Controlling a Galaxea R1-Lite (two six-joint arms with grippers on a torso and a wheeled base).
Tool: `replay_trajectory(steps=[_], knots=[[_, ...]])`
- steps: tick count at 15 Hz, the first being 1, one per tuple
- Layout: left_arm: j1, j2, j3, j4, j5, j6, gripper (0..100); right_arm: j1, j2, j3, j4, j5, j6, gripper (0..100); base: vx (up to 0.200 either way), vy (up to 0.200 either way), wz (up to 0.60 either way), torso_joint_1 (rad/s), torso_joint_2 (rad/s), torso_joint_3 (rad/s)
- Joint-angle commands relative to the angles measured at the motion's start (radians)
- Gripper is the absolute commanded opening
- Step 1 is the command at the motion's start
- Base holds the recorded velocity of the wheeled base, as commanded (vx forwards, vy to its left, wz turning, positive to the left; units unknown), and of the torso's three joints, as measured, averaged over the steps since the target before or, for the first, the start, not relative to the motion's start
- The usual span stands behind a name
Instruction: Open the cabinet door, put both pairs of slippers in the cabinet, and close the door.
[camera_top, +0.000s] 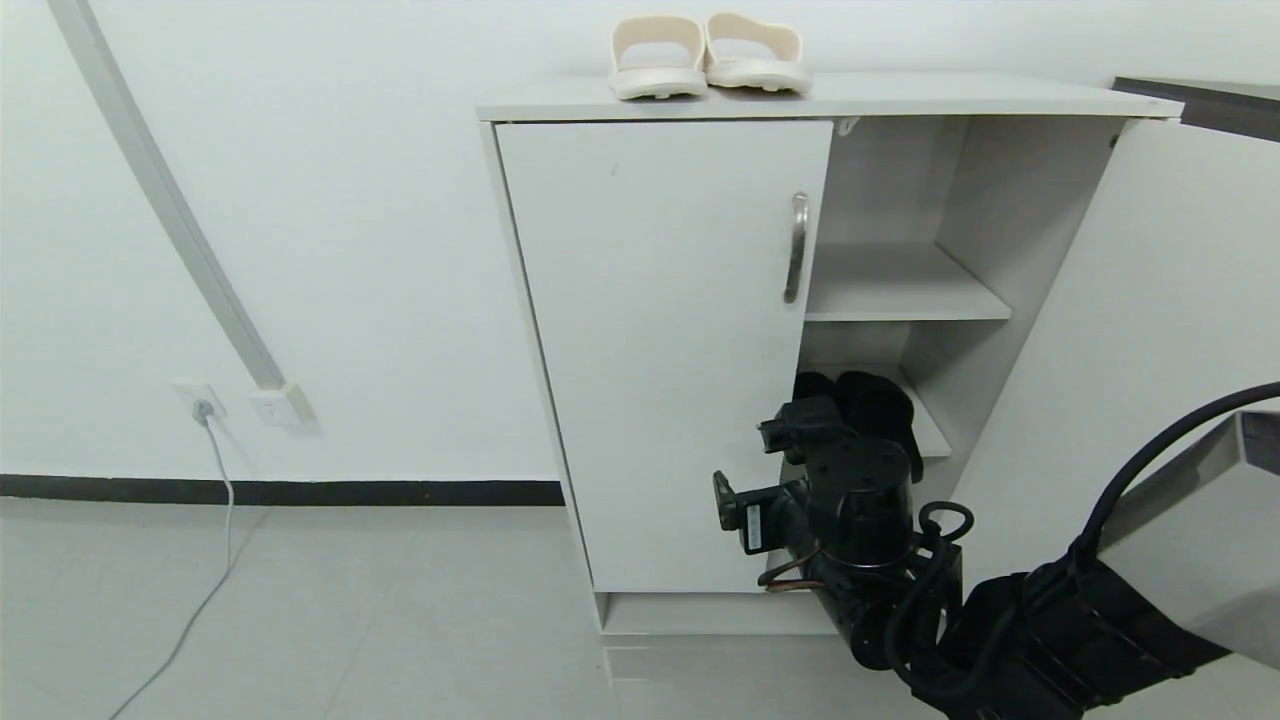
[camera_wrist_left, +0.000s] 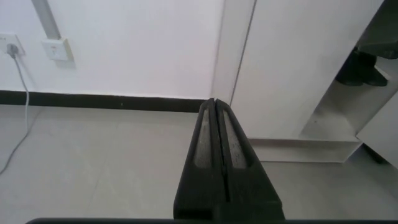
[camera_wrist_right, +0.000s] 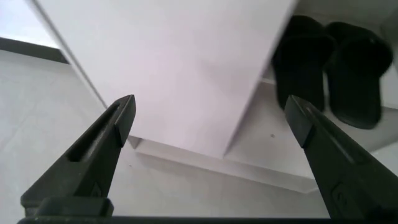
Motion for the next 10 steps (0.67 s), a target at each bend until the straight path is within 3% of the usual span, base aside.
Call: replay_trajectory(steps=[1,10], knots=[[0.000,0.002,0.000,0.000,0.002,-0.001,0,0.001,-0.002,0.003,-0.004,0.001,0.000,100,0.000,0.200,0.00,0.002,0.00,0.002],[0.000,0.002,0.000,0.000,0.005,-0.001,0,-0.002,0.010,0.050,-0.078,0.024,-0.052,100,0.000,0.000,0.00,0.000,0.00,0.000]])
